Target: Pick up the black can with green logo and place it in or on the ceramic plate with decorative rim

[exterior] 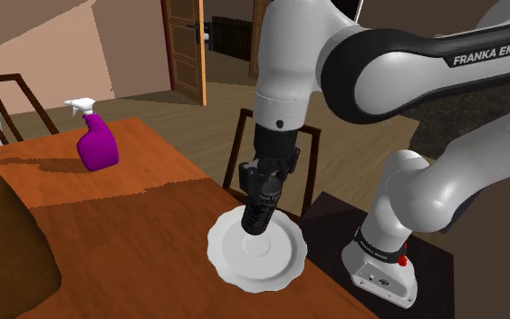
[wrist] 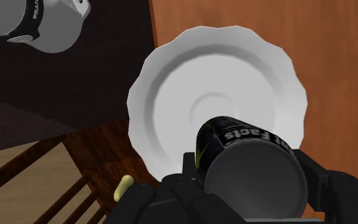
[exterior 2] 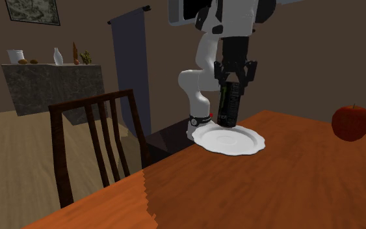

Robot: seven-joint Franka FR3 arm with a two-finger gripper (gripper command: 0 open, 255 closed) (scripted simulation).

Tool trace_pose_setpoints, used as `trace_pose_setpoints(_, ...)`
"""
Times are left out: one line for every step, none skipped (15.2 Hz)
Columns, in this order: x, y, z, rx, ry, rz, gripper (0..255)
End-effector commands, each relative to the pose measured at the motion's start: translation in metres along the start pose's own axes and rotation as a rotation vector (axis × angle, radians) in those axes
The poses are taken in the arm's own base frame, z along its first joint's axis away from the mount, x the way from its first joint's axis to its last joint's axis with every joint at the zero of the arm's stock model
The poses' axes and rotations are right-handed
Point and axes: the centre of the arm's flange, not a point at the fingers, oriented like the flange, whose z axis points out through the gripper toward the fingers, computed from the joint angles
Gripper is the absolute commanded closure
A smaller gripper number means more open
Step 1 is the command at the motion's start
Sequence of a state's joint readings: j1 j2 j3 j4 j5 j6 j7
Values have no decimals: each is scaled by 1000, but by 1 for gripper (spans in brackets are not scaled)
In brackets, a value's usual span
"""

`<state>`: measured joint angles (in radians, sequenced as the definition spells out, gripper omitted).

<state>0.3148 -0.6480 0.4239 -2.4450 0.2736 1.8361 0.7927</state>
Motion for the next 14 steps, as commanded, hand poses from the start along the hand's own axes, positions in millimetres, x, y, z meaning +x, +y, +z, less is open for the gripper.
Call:
trace_pose_setpoints(0, 0, 10, 1, 1, 0, 255)
trace_pose_setpoints(0, 0, 15, 1, 1, 0, 255)
trace_pose_setpoints(0, 0, 21, 1, 1, 0, 255)
trace_pose_setpoints(0, 1, 26, 1, 1, 0, 255)
trace_pose_setpoints(0, 1, 31, 1, 1, 0, 255)
trace_pose_setpoints(0, 1, 36, 1, 1, 0, 255)
trace_pose_setpoints(0, 1, 42, 1, 1, 0, 255)
trace_pose_setpoints(0, 1, 48, 1, 1, 0, 255)
trace_pose_setpoints(0, 1, 48, 1, 1, 0, 255)
trace_pose_setpoints(0, 1, 48, 1, 1, 0, 255)
trace_pose_setpoints(0, 1, 48, 1, 1, 0, 255)
trace_pose_setpoints(0, 1, 48, 1, 1, 0, 255)
trace_pose_setpoints(0, 1, 48, 1, 1, 0, 255)
trace_pose_setpoints(0, 1, 48, 1, 1, 0, 255)
